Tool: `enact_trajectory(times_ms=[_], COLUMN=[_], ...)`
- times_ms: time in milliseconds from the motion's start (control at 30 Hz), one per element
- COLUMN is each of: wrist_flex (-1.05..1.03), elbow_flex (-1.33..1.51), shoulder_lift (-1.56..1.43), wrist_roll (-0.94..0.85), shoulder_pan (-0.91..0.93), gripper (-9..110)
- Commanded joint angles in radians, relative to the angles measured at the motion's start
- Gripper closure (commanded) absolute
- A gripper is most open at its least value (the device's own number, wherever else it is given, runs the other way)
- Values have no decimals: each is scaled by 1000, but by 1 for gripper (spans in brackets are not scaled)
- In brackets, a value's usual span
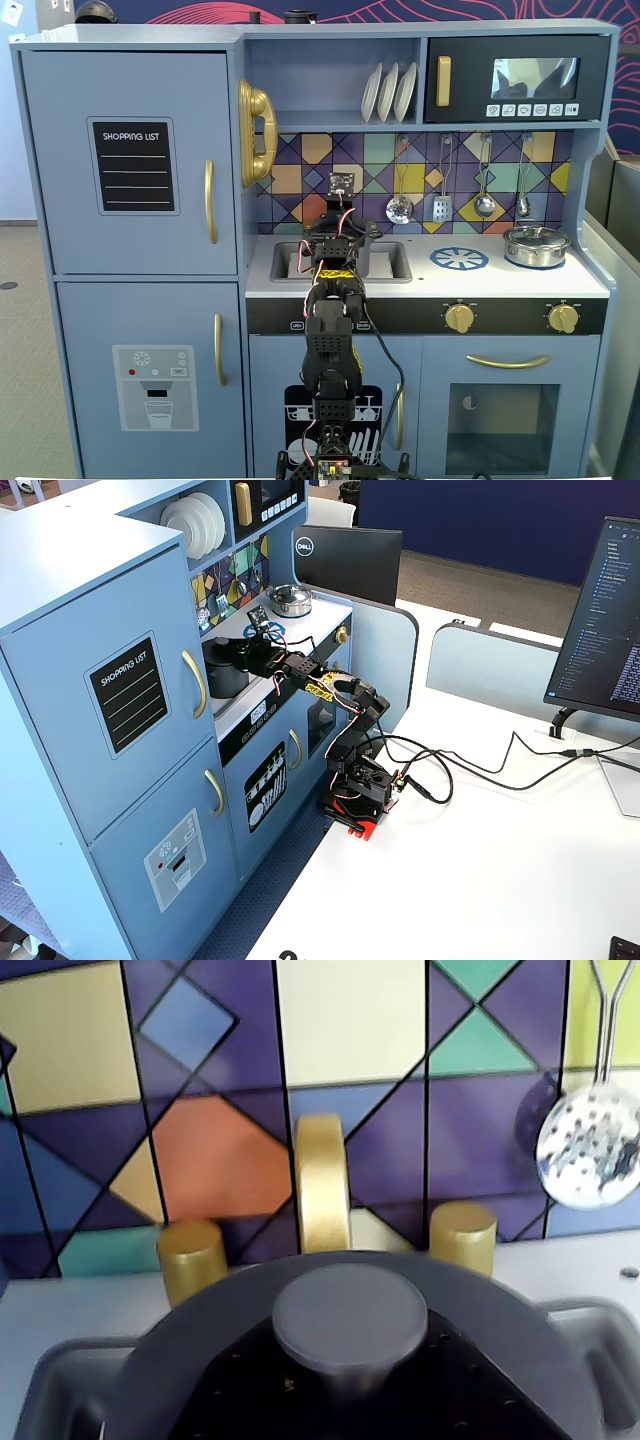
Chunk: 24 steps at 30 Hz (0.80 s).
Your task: Take off the lid from the gray recipient and place it on the counter
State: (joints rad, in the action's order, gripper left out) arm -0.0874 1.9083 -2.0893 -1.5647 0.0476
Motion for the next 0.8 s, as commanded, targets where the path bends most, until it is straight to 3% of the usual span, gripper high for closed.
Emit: enact_trajectory(times_ms=[0, 200, 500, 767], wrist_flex=[21, -54, -153, -52], elbow_flex=[-121, -172, -204, -100], shoulder_lift=[-20, -80, -133, -95], wrist_roll=[-8, -43, -21, -15], shoulder_pan=[2, 64, 400, 555], gripper=[101, 102, 102, 102])
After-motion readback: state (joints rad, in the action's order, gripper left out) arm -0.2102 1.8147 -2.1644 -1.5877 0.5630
